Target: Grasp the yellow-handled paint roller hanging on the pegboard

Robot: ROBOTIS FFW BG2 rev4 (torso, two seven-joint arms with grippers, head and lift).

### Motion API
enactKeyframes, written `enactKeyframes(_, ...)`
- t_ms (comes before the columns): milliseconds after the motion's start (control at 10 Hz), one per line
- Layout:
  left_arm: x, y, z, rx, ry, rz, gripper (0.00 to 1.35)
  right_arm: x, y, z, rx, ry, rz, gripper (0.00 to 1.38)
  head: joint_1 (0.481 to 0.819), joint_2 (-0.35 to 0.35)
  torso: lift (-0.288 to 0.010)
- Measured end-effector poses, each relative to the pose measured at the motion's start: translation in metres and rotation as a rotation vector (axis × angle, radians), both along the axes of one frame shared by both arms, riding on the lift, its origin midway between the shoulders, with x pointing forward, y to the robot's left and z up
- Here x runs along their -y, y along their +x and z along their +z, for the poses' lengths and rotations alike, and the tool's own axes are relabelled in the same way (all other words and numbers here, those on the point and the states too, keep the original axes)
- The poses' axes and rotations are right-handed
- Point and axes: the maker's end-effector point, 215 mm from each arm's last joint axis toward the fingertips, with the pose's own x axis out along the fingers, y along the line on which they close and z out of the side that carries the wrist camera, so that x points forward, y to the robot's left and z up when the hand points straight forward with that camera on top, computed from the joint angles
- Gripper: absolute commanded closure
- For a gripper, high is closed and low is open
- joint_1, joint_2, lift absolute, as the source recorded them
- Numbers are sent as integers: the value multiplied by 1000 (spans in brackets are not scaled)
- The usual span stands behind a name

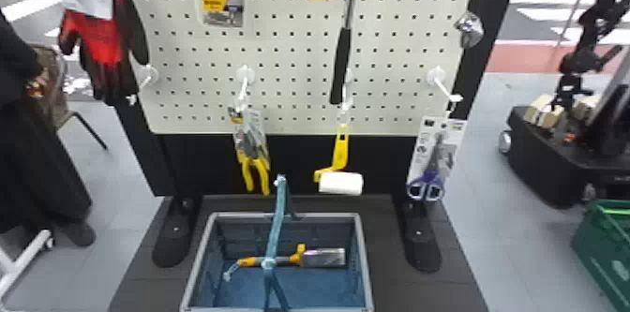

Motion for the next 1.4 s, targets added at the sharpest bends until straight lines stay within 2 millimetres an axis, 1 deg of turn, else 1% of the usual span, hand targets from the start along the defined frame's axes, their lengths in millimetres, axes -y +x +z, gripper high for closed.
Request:
enactKeyframes(400,0,-1,-2,-4,-2,3,142,-3,3,1,5,3,5,223,549,0,-100)
enactKeyframes(600,-1,-1,-2,-4,-5,4,142,-8,3,-2,0,11,11,219,549,0,-100)
enactKeyframes(700,-1,-1,-2,-5,-6,4,142,-16,6,-3,-2,21,26,213,549,0,-100)
enactKeyframes(900,1,0,-1,-1,-6,-2,144,-47,29,1,2,50,117,211,549,0,-100)
enactKeyframes(1100,1,0,-2,-3,-8,-5,144,-67,50,12,18,50,179,214,549,0,-100)
enactKeyframes(1200,2,0,-3,-6,-7,-5,144,-78,66,23,34,45,227,216,549,0,-100)
enactKeyframes(1400,2,1,-4,-7,-7,-7,144,-96,100,53,82,17,310,216,549,0,-100)
